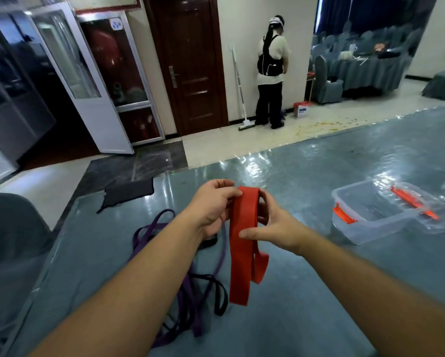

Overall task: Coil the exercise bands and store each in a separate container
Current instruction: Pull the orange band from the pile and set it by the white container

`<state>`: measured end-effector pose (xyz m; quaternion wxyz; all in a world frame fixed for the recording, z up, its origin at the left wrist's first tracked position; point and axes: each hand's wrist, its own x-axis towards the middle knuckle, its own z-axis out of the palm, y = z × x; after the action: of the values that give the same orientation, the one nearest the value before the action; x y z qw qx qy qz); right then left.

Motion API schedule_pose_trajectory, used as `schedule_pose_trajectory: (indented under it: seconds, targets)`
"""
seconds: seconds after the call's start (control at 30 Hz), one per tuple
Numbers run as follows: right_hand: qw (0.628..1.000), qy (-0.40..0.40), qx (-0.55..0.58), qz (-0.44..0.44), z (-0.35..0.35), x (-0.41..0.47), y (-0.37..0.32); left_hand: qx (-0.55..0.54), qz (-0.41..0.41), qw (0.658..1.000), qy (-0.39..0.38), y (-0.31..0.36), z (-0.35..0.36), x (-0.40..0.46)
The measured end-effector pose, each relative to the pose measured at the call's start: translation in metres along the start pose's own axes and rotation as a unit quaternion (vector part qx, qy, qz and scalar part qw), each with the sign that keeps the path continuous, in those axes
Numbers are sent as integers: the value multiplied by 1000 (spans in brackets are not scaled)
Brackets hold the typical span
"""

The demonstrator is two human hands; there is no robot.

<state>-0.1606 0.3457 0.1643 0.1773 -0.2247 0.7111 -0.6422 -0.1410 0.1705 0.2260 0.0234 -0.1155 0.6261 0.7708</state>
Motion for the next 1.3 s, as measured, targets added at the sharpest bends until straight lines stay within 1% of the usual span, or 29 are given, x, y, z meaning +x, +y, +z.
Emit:
schedule_pose_trajectory:
  seconds: [0.1,0.17,0.23,0.37,0.47,0.6,0.7,0.77,0.83,0.93,1.0,1.07,1.17,1.3]
  targets:
    - [998,55,5,2,7,-8,7,23,-6,999,-21,-2,0,-2]
    - [995,102,18,12,16,-13,12,84,0,996,-32,-4,-2,-3]
    - [989,141,29,36,23,-18,18,141,8,989,-43,-8,-7,-2]
    - [970,220,64,87,29,-34,26,173,-12,983,-67,-26,-29,2]
    - [942,288,121,119,28,-48,30,204,-45,971,-118,-55,-46,-2]
    - [916,333,183,127,23,-68,31,242,-61,942,-223,-91,-40,-16]
    - [903,354,215,118,17,-84,32,218,-68,931,-286,-106,-20,-25]
    - [896,361,235,110,11,-95,34,222,-52,923,-311,-113,-4,-28]
    - [887,375,246,109,3,-106,35,221,-35,924,-311,-118,11,-28]
    - [864,406,277,110,-15,-124,38,214,-36,928,-304,-128,37,-24]
    - [852,411,307,104,-26,-138,43,212,-38,929,-300,-137,57,-20]
    - [849,404,325,100,-37,-149,50,221,-29,929,-294,-145,80,-15]
    - [844,420,314,112,-59,-165,59,243,-8,923,-299,-157,124,-11]
    - [836,453,277,140,-106,-196,64,273,-12,910,-311,-170,188,-14]
